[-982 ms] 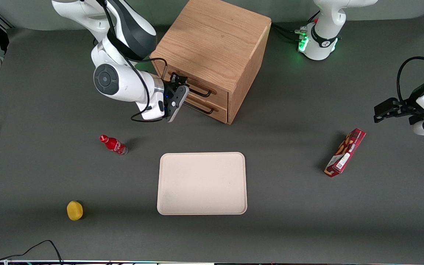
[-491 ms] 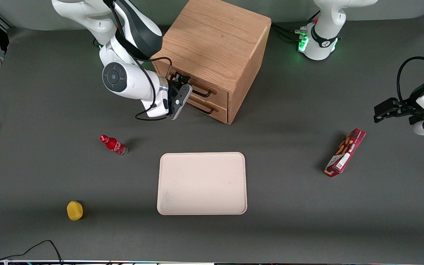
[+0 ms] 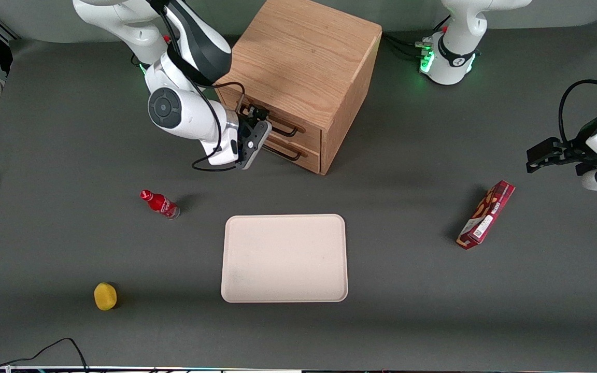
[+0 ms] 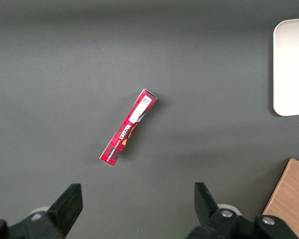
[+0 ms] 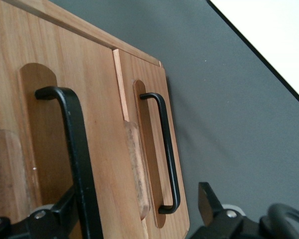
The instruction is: Open upper drawer
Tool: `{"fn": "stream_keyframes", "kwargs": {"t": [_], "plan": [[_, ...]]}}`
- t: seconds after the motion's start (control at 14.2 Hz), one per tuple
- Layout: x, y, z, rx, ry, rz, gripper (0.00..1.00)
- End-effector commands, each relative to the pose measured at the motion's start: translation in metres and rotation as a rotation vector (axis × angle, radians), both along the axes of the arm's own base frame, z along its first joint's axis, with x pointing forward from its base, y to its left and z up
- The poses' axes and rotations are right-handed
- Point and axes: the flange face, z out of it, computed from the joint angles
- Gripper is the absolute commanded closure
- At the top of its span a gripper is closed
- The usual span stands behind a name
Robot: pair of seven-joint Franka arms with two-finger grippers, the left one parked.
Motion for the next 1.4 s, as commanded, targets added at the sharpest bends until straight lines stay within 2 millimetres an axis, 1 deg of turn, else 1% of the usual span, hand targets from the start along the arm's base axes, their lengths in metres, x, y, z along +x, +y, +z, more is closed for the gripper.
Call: {"fn": "stream_keyframes", "kwargs": {"t": [0.0,0.28,0.56,0.63,0.77,0.98,1.33], "plan": [[0.000,-0.001,-0.005,0.002,-0.025,0.009,0.00],[0.008,-0.005,-0.016,-0.016,-0.037,0.018,0.00],[0.018,-0.014,-0.020,-0.016,-0.031,-0.002,0.00],[0.022,-0.014,-0.019,-0.011,-0.036,-0.002,0.00],[0.034,-0.027,-0.020,-0.011,-0.050,-0.003,0.00],[0.047,-0.030,-0.019,-0.002,-0.050,-0.015,0.00],[0.080,-0.052,-0.021,-0.001,-0.070,-0.048,0.00]]}}
